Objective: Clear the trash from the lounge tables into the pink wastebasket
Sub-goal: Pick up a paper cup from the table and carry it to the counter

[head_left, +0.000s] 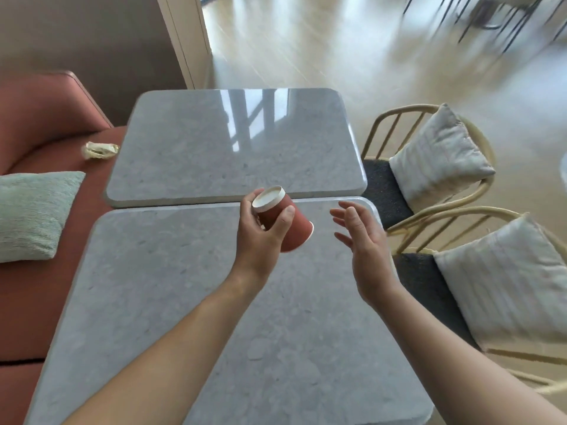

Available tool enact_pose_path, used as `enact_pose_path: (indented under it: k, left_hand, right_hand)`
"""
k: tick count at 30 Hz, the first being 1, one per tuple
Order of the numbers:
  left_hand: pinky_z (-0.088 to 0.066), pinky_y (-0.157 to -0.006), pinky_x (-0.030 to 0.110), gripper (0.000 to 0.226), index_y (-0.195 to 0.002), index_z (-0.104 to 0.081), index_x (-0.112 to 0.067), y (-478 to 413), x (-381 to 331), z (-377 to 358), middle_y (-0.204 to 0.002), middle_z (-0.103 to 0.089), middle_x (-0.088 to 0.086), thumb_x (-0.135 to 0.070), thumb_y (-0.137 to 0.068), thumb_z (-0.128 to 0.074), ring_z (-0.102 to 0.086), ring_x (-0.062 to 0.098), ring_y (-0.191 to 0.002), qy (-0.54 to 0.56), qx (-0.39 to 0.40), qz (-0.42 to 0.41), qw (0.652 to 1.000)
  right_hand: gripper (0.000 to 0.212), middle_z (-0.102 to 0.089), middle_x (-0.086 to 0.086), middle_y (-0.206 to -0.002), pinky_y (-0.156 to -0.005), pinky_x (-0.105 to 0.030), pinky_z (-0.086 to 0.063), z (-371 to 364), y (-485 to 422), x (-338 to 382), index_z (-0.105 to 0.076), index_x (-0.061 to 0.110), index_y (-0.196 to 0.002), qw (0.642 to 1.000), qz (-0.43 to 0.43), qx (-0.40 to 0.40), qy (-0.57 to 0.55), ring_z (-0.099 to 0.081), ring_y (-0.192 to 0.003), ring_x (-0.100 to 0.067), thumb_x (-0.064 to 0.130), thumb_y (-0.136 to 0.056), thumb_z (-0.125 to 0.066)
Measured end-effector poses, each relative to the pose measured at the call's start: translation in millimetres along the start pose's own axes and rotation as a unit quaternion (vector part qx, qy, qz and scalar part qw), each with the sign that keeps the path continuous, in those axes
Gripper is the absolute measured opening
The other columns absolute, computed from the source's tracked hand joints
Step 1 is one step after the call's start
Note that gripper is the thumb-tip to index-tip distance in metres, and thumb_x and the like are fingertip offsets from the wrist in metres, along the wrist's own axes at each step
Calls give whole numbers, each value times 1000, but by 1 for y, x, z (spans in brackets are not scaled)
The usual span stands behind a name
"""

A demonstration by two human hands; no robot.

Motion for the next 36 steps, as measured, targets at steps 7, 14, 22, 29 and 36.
enact_pose_path:
  k: [7, 14, 22, 29, 36]
  left_hand:
    - [-57, -75, 17, 56, -119, -62, -35, 76, -26, -95, -101, -73, -21, -52, -69, -79, -70, -2, -94, 42, 133, -9, 990]
    - [-60, -76, 25, 57, -120, -58, -36, 202, -49, -191, -101, -72, -21, -53, -69, -78, -71, 1, -95, 44, 261, -33, 964]
    - [-62, -80, 26, 55, -123, -58, -33, 365, -56, -306, -117, -73, -9, -49, -75, -79, -73, 11, -107, 42, 410, -45, 910]
    - [-60, -82, 24, 62, -120, -59, -30, 491, -52, -399, -105, -71, -14, -56, -66, -76, -68, -1, -96, 27, 542, -50, 838]
    - [-56, -78, 21, 54, -119, -57, -31, 595, -40, -515, -97, -69, -21, -52, -72, -74, -66, -1, -90, 24, 669, -77, 738]
  right_hand:
    - [51, -73, -5, -125, -104, -43, -54, 107, 57, 27, -66, 21, -127, 995, 48, -82, -31, -67, -122, -19, 57, -93, -56]
    - [44, -74, 3, -122, -108, -43, -49, 243, 172, 36, -70, 35, -118, 979, 104, -170, -50, -67, -124, -15, 66, -91, -57]
    - [50, -76, 7, -117, -111, -47, -49, 396, 344, 33, -70, 29, -120, 924, 135, -352, -57, -68, -122, -13, 67, -88, -57]
    - [51, -74, 2, -124, -112, -45, -49, 497, 464, 30, -75, 46, -112, 855, 157, -491, -64, -66, -127, -14, 85, -81, -64]
    - [54, -75, 1, -123, -109, -44, -49, 602, 543, 25, -72, 32, -119, 761, 186, -619, -55, -66, -126, -16, 74, -87, -62]
Point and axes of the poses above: each hand's wrist, its own y-axis away from the middle knuckle, its own z-axis out of the back of the hand, x = y × z, the point moved 1 cm from there along -y, towards the middle knuckle
